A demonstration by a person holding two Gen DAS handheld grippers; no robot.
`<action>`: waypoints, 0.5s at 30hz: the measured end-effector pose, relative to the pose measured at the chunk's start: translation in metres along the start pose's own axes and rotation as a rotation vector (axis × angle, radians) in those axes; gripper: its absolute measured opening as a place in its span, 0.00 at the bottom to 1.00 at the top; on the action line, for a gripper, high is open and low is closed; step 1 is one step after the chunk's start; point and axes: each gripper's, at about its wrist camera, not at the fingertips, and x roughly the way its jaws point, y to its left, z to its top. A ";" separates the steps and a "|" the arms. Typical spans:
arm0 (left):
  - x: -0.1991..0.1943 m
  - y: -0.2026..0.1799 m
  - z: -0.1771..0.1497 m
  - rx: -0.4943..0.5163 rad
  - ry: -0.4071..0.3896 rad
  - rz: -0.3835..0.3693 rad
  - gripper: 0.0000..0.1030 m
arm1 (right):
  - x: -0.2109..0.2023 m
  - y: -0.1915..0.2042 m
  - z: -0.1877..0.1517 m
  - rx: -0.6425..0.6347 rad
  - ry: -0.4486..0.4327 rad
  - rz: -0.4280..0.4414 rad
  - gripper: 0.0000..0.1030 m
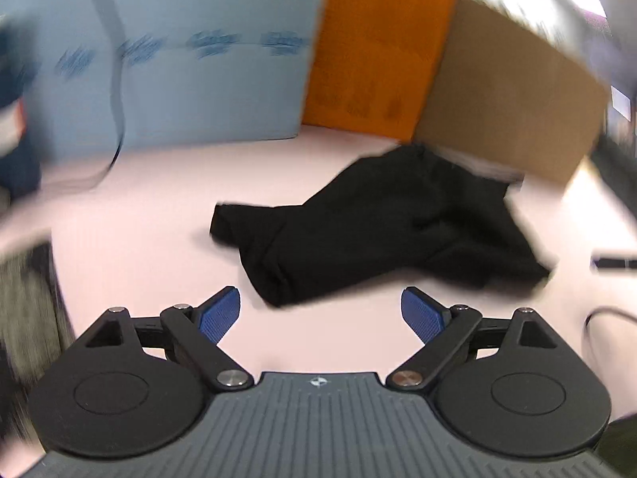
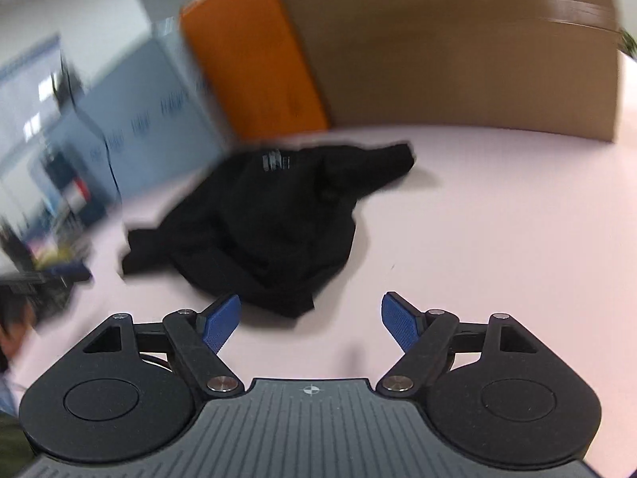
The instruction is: Fold clothes
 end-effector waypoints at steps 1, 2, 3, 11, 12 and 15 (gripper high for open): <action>0.009 -0.004 0.000 0.072 0.008 0.023 0.85 | 0.015 0.013 -0.002 -0.042 0.033 0.011 0.74; 0.019 -0.008 0.001 0.131 0.018 0.040 0.85 | 0.029 0.024 -0.004 -0.082 0.063 0.024 0.75; 0.027 -0.010 0.001 0.169 0.027 0.050 0.85 | 0.037 0.031 -0.006 -0.119 0.075 0.037 0.79; 0.066 -0.016 0.012 0.259 0.040 0.072 0.85 | 0.098 0.081 -0.013 -0.442 0.033 0.003 1.00; 0.070 -0.018 0.014 0.273 0.039 0.071 0.85 | 0.104 0.080 -0.010 -0.432 0.022 0.003 1.00; 0.084 -0.023 0.023 0.307 0.032 0.053 0.85 | 0.126 0.074 0.004 -0.367 -0.007 -0.010 1.00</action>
